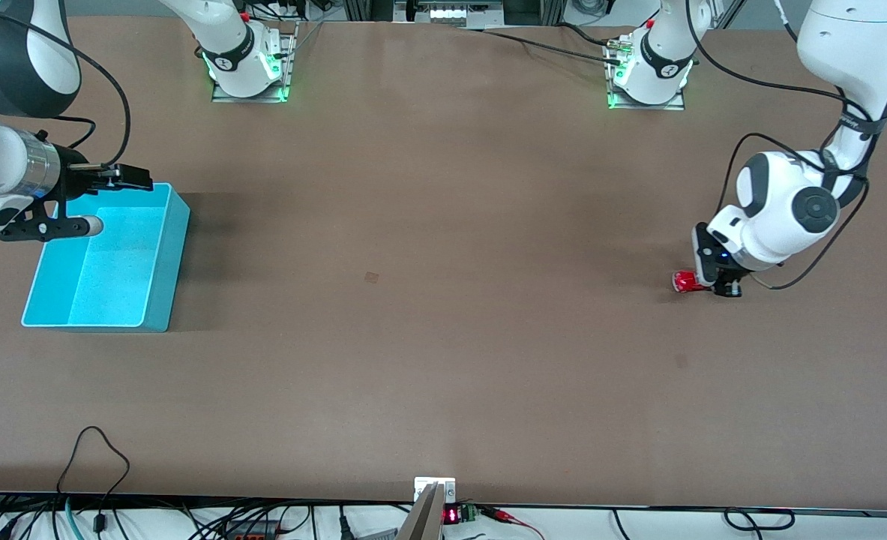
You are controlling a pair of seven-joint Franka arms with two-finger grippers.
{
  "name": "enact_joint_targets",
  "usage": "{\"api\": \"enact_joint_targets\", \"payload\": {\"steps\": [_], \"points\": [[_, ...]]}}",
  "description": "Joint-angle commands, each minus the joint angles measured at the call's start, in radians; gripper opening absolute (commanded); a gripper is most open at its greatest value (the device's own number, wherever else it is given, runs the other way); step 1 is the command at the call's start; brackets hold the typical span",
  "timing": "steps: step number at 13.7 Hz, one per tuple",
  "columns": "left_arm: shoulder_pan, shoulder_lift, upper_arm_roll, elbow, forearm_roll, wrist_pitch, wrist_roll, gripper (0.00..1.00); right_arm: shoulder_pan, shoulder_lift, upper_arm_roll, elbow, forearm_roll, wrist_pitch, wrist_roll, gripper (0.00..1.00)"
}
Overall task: Wind red beetle toy and store in blue box
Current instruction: 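Drag the pressed car backward with the left gripper to wind it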
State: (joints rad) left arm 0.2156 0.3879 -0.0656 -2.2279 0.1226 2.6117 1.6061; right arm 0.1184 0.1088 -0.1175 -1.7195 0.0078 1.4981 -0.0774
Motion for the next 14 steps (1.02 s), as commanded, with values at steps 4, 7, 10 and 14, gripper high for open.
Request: {"api": "enact_joint_targets", "payload": {"steps": [4, 7, 10, 14], "points": [[0.142, 0.043, -0.002, 0.005, 0.022, -0.015, 0.205, 0.20, -0.002, -0.001, 0.002, 0.009, 0.006, 0.007, -0.126, 1.00], [0.165, 0.046, -0.002, 0.014, 0.022, -0.018, 0.213, 0.26, -0.003, 0.002, 0.002, 0.003, -0.035, 0.025, -0.278, 1.00], [0.179, 0.009, -0.013, 0.062, 0.006, -0.128, 0.184, 1.00, 0.003, 0.012, 0.004, 0.003, -0.071, 0.045, -0.424, 1.00], [0.163, -0.079, -0.069, 0.178, 0.005, -0.382, 0.178, 1.00, -0.003, 0.022, 0.004, -0.002, -0.086, 0.051, -0.574, 1.00]]}}
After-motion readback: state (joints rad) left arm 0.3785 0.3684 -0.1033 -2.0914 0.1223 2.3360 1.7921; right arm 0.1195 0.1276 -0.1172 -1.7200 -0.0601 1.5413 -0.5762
